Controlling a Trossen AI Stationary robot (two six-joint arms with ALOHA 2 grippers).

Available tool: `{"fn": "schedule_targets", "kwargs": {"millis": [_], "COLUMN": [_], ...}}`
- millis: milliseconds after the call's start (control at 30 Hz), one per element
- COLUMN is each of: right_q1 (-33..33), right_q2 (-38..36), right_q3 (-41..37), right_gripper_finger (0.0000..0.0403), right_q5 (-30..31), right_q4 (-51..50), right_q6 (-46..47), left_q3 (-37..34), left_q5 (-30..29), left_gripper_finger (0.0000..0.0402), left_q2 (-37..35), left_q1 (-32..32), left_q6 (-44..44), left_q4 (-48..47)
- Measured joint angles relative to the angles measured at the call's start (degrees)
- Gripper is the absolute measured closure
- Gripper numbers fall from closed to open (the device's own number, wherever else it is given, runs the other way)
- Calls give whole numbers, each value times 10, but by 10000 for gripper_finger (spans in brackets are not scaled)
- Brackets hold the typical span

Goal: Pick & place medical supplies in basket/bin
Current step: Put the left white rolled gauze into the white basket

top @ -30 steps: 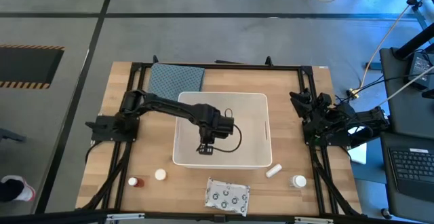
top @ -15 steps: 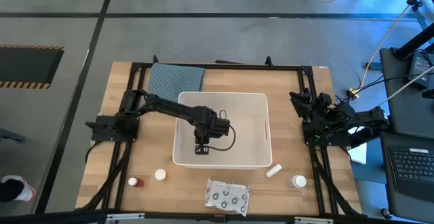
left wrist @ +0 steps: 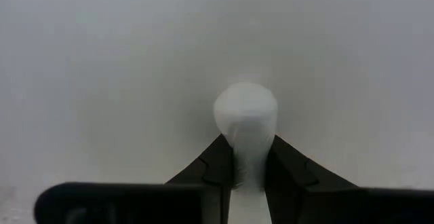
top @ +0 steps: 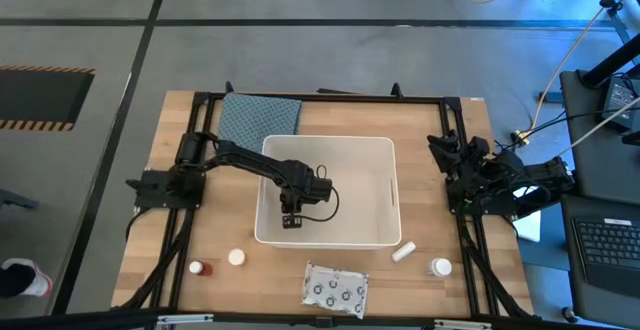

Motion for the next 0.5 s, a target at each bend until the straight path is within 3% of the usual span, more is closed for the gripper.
{"fn": "schedule_targets", "kwargs": {"millis": [367,500], "right_q1": [0,0], "right_q2": [0,0], "right_q3": [0,0], "right_gripper_finger": [243,243], "right_q5": [0,0], "right_q4": [21,30], "right_q6": [17,23], "left_q3": [-1,0], "left_q5": [-14,-28], "left_gripper_finger": [245,226], "left_q2": [-2,-16], "left_q1": [0,1], "left_q6": [1,0], "left_q4": [-4,-16]}}
